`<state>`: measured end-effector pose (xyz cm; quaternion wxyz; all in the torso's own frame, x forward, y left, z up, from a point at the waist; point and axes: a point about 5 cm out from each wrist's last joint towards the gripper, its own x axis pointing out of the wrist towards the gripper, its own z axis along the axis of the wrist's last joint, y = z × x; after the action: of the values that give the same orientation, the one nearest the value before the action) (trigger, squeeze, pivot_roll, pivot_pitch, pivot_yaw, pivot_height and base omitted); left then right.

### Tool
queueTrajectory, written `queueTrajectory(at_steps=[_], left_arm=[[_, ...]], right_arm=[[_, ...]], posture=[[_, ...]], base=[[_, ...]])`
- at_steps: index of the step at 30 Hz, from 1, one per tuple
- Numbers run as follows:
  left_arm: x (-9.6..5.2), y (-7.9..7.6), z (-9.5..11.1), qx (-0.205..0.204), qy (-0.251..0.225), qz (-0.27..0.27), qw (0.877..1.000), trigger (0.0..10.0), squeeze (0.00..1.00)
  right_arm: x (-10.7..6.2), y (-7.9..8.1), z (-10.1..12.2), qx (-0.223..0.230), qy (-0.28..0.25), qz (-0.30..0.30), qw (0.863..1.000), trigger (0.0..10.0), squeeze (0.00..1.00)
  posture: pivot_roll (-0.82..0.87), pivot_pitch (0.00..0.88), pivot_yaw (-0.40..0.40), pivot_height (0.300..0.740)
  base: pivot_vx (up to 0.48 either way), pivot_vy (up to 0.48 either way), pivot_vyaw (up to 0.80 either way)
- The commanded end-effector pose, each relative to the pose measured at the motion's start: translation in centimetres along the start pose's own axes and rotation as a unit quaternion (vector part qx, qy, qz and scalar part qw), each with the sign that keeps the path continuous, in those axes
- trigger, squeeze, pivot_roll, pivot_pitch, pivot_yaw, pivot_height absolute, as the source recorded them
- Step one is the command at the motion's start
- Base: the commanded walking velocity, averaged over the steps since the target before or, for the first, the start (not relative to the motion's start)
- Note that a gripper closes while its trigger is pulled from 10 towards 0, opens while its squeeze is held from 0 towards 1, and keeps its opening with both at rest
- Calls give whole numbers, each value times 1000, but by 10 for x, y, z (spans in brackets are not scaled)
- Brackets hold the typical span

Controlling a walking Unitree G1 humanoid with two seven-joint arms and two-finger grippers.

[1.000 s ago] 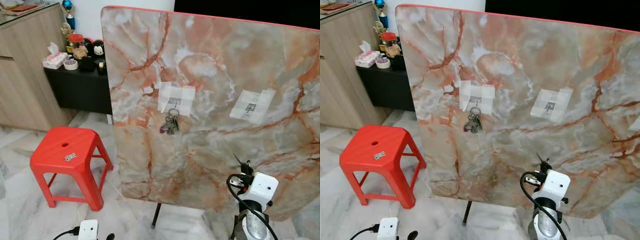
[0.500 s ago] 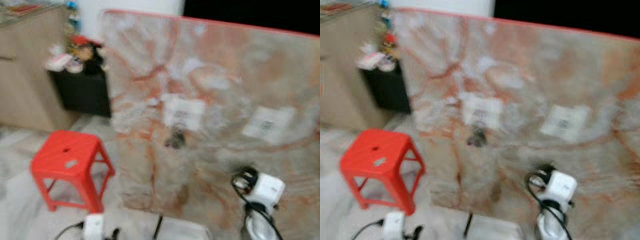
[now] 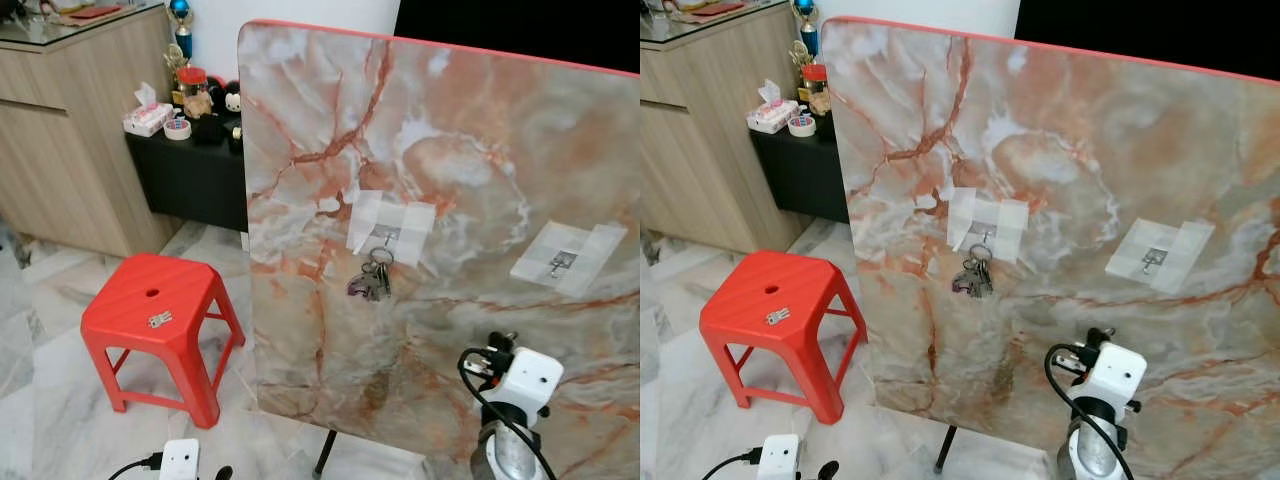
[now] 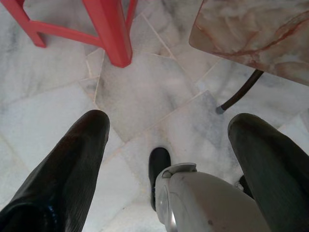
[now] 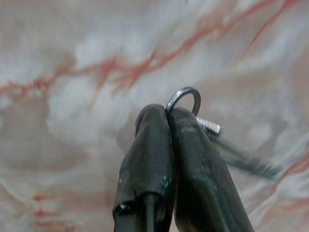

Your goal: Hang keys on a hook

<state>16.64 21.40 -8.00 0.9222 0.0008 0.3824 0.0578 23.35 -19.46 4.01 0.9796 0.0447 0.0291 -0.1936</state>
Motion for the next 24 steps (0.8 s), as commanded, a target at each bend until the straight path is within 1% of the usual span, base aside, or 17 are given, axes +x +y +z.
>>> queueTrajectory(at_steps=[1, 8, 14, 18, 21, 24], left_arm=[[-1, -2, -4, 7, 9, -6, 1000, 10000, 0], [-1, -2, -4, 8, 9, -8, 1000, 10000, 0], [0, -2, -3, 7, 9, -6, 1000, 10000, 0], [0, -2, -3, 7, 10, -5, 1000, 10000, 0], [0, -1, -3, 7, 10, -4, 1000, 10000, 0], [0, -1, -3, 7, 10, -4, 1000, 10000, 0]], right_arm=[[0, -2, 8, -12, -17, 1, 1000, 10000, 0], [-1, -5, 19, -19, -36, 1, 999, 10000, 0], [7, -2, 39, -48, -82, -2, 995, 10000, 0], [10, 4, 47, -92, -105, 16, 990, 10000, 0], [11, 3, 51, -84, -108, -1, 991, 10000, 0], [13, 1, 54, -92, -113, -17, 989, 10000, 0]], posture=[[55, 0, -94, 740], [50, 0, -93, 740], [52, 0, -94, 740], [54, 0, -95, 740], [54, 0, -95, 740], [54, 0, -96, 740]], base=[[0, 0, 0], [0, 0, 0], [0, 0, 0], [0, 0, 0], [0, 0, 0], [0, 0, 0]])
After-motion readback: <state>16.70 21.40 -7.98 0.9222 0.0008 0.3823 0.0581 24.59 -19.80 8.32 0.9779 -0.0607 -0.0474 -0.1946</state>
